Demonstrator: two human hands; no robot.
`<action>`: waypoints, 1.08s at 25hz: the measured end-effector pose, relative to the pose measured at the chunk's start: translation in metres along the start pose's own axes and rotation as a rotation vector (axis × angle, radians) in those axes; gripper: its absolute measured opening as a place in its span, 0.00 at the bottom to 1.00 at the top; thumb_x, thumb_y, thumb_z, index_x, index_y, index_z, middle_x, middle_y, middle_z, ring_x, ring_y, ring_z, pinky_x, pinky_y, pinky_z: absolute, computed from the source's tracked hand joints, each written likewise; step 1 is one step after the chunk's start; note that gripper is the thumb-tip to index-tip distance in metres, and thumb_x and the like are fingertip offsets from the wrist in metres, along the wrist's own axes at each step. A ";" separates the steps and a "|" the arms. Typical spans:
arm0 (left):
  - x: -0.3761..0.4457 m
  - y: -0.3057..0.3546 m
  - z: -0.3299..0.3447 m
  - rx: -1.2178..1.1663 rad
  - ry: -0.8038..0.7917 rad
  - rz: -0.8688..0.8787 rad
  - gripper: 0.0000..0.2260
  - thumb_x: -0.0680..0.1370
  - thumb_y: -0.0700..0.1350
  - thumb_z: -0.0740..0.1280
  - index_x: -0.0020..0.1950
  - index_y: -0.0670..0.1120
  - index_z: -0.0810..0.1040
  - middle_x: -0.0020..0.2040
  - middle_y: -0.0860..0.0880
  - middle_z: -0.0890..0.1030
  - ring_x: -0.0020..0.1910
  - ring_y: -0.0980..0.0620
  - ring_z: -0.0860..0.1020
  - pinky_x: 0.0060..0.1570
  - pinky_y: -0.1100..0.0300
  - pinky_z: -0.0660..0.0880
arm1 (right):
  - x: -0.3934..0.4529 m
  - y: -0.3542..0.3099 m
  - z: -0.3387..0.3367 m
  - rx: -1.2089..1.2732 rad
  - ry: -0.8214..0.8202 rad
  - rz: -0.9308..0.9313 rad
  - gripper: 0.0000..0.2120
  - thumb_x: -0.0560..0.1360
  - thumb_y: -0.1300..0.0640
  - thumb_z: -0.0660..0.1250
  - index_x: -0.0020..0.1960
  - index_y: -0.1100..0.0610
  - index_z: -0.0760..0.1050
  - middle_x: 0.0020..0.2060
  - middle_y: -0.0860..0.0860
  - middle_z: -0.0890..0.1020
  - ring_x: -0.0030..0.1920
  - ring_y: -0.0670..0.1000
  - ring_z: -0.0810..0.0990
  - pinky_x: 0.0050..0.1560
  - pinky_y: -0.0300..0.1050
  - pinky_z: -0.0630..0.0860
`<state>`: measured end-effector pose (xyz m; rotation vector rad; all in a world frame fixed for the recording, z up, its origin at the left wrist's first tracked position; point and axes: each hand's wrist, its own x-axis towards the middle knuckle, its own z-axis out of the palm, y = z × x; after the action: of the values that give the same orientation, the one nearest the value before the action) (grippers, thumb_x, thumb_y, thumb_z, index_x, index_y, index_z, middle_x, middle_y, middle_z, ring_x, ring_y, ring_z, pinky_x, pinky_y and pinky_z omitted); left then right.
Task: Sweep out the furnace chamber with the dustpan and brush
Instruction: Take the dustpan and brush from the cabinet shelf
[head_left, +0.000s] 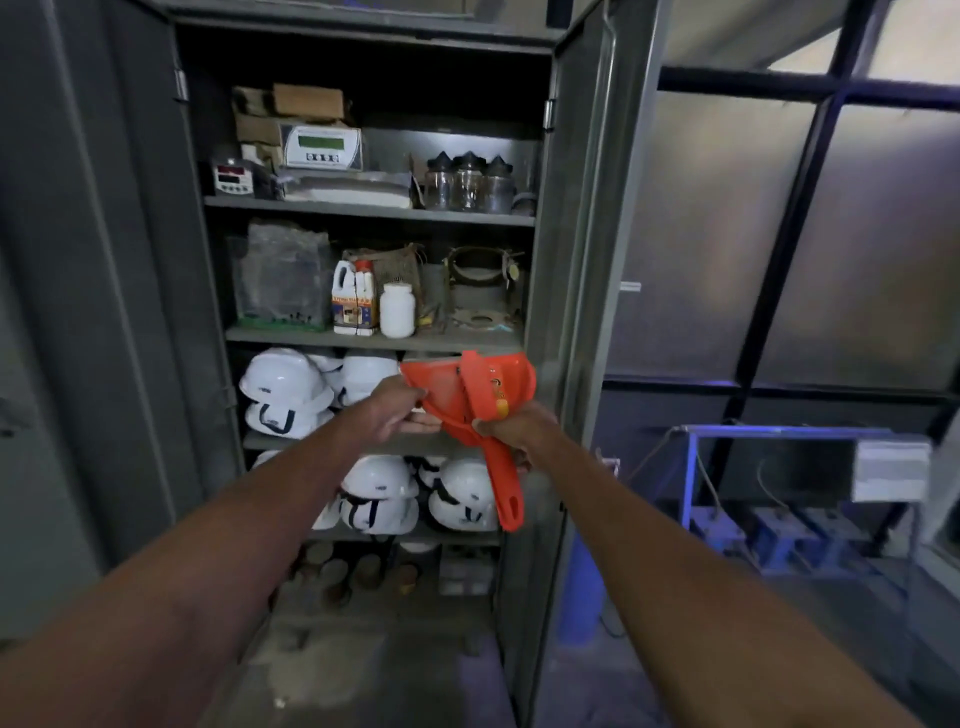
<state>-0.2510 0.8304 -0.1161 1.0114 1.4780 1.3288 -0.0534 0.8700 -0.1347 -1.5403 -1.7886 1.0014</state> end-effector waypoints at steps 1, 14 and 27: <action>-0.022 -0.006 -0.006 0.004 -0.007 -0.020 0.14 0.85 0.36 0.59 0.71 0.39 0.72 0.54 0.38 0.83 0.45 0.41 0.85 0.43 0.49 0.85 | -0.024 0.002 0.004 0.020 0.008 0.015 0.26 0.64 0.45 0.82 0.57 0.53 0.79 0.50 0.53 0.85 0.46 0.54 0.85 0.50 0.54 0.85; -0.311 -0.144 -0.108 0.062 -0.047 -0.162 0.19 0.78 0.31 0.70 0.68 0.34 0.74 0.62 0.33 0.81 0.58 0.34 0.82 0.59 0.44 0.79 | -0.338 0.056 0.143 -0.071 0.027 0.189 0.31 0.63 0.39 0.80 0.60 0.54 0.80 0.55 0.55 0.85 0.54 0.57 0.85 0.56 0.54 0.83; -0.555 -0.373 -0.261 0.012 0.143 -0.323 0.22 0.78 0.24 0.65 0.71 0.36 0.71 0.63 0.33 0.78 0.40 0.52 0.82 0.45 0.54 0.83 | -0.596 0.160 0.383 0.036 -0.277 0.352 0.20 0.66 0.48 0.80 0.55 0.54 0.82 0.50 0.57 0.87 0.45 0.58 0.88 0.44 0.59 0.86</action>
<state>-0.3512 0.1918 -0.4284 0.6598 1.6766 1.1772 -0.1714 0.2271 -0.4504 -1.8051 -1.6952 1.4688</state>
